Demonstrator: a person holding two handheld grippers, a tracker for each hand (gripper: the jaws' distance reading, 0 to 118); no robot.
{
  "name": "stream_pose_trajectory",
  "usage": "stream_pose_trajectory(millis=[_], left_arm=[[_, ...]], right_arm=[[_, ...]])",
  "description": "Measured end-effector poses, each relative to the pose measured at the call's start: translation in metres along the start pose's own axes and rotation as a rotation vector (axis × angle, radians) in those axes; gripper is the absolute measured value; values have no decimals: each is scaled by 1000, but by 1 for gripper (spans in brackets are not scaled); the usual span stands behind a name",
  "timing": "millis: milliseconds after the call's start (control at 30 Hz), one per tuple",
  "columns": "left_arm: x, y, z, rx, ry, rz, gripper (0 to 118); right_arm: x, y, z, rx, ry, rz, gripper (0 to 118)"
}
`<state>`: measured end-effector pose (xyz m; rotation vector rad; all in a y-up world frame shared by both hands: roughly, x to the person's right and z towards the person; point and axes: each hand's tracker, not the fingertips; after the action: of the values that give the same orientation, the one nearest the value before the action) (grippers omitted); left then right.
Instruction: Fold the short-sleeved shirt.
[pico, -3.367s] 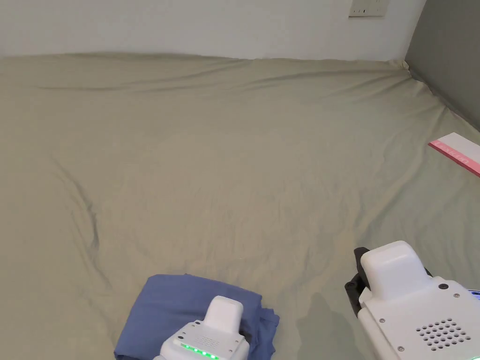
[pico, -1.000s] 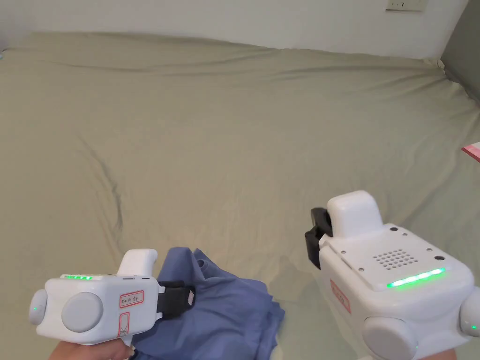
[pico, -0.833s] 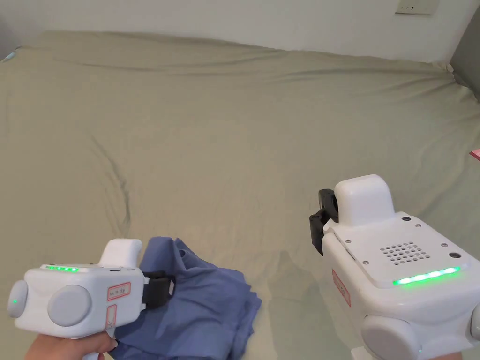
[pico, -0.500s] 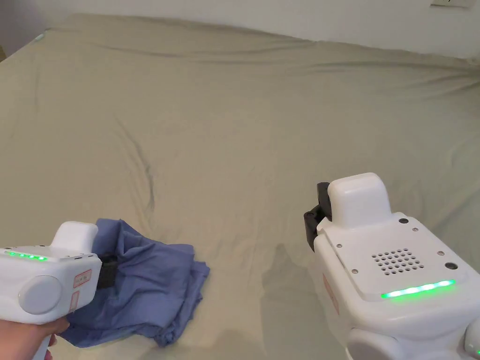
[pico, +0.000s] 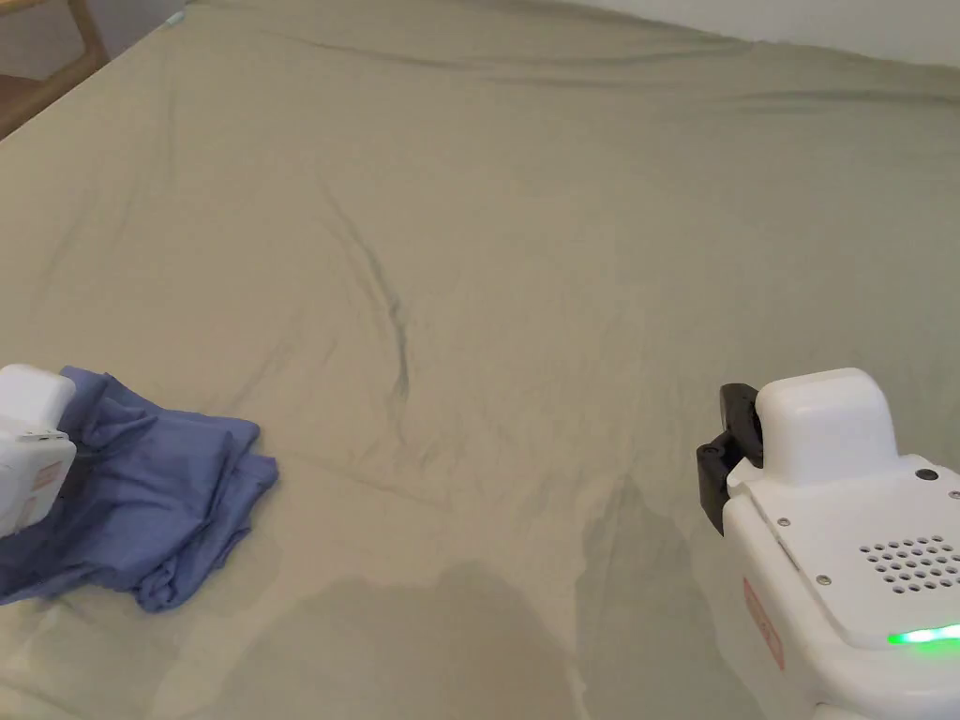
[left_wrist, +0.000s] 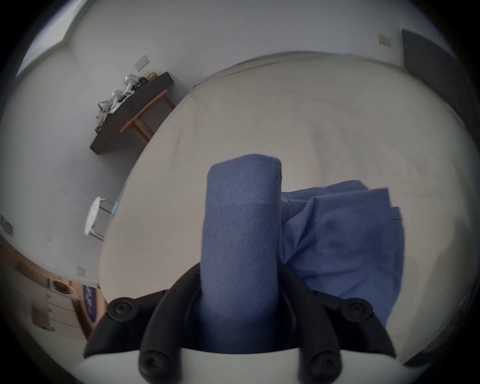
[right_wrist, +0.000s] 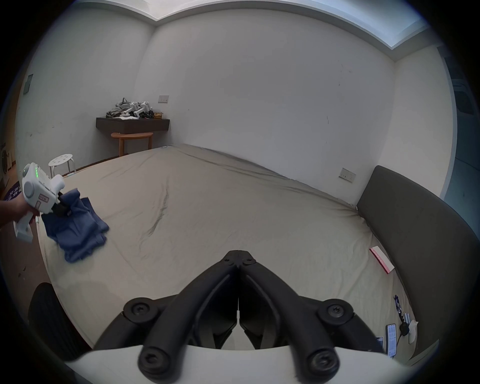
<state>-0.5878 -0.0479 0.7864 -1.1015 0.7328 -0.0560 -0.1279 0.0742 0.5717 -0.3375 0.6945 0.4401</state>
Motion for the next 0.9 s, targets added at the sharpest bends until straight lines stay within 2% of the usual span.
stream_pose_trajectory(millis=[100, 267, 333, 400, 433, 467, 500, 533, 567, 600, 633, 667, 733, 900], left_arm=[[-24, 1, -23, -23, 82, -54, 23], [-62, 8, -49, -62, 182, -44, 23], [-76, 10, -57, -103, 187, 5, 23], [-88, 9, -61, -115, 142, 126, 23], [-91, 10, -60, -119, 68, 188, 34], [-92, 13, -56, -110, 62, 208, 53], [-91, 17, -49, -107, 88, 204, 66], [-93, 23, -40, -58, 126, 200, 66], [-93, 30, -25, 10, 98, 215, 101], [-90, 31, 3, 56, 48, 214, 116], [-90, 44, 30, 172, 41, 271, 111], [-88, 47, 34, 204, 31, 311, 111], [-79, 60, 84, 380, -11, 400, 113], [-31, 89, 198, 692, -94, 472, 113]], right_arm=[[-5, 0, -8, -21, 1, 16, 2], [-8, 1, -18, -45, -5, 34, 2], [-7, 2, -20, -50, -7, 36, 2], [-6, 2, -21, -53, -9, 37, 2], [-6, 3, -22, -53, -9, 35, 2], [-5, 4, -21, -55, -7, 32, 2], [-4, 5, -21, -55, -2, 29, 2], [-2, 7, -20, -53, 3, 28, 2], [0, 8, -18, -48, 2, 27, 2], [2, 10, -15, -42, 0, 25, 2], [5, 12, -12, -33, -2, 22, 2], [9, 15, -9, -23, -6, 19, 2], [11, 23, 2, -2, -22, 17, 2], [32, 43, 34, 85, -66, -1, 2]])
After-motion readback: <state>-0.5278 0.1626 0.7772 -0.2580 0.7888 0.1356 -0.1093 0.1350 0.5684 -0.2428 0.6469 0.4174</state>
